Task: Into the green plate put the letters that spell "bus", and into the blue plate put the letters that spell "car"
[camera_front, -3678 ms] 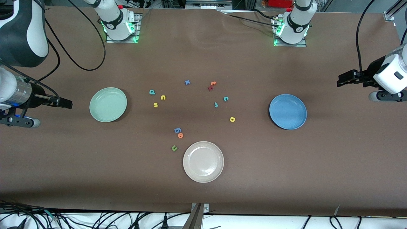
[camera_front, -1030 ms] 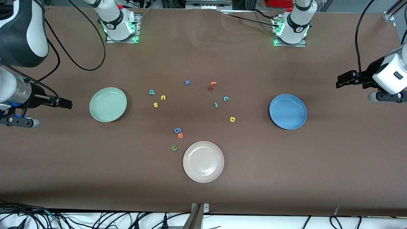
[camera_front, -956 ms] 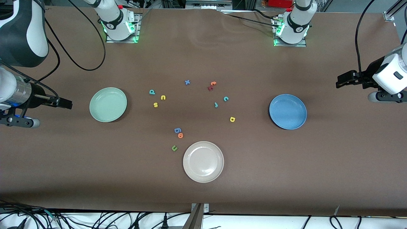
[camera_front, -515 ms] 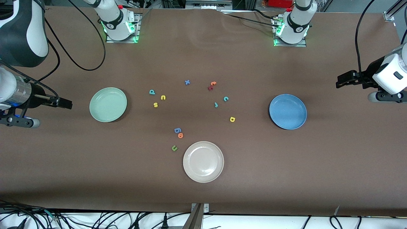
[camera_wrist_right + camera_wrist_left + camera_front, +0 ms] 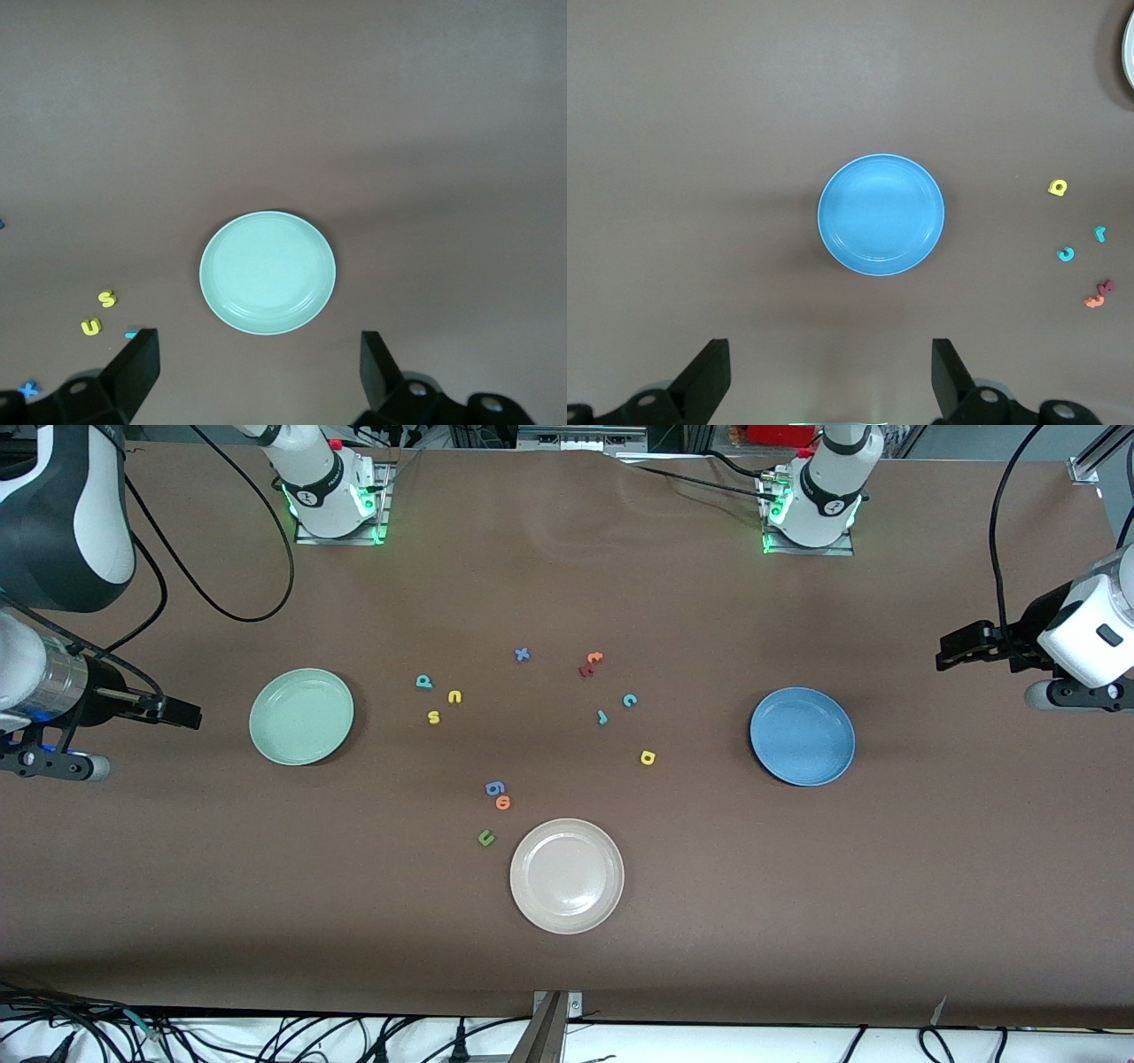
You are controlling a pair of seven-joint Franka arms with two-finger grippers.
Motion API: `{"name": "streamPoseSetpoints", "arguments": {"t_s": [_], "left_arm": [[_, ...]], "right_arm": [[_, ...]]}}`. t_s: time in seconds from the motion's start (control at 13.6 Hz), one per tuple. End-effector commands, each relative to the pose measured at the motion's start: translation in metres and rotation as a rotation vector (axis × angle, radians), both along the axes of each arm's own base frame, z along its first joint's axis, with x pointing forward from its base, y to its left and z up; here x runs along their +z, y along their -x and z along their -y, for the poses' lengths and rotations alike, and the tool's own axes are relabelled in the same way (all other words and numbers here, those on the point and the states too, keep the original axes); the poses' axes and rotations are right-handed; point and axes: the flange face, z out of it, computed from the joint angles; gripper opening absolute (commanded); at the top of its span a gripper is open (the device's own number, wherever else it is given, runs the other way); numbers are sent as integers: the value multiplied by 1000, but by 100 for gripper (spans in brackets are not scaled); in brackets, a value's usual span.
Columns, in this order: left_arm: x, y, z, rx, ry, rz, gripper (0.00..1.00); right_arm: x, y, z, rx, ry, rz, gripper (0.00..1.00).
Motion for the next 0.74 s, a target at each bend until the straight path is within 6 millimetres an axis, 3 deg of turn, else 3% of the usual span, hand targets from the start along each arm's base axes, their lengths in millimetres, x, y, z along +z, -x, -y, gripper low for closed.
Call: {"name": "streamPoseSetpoints", "arguments": {"t_s": [0.0, 0.66], "left_arm": [[5, -4, 0, -24, -21, -5, 100], [5, -4, 1, -27, -21, -5, 100]], "right_arm": [[6, 6, 1, -16, -22, 10, 100], [7, 6, -3, -25, -22, 9, 100]]}}
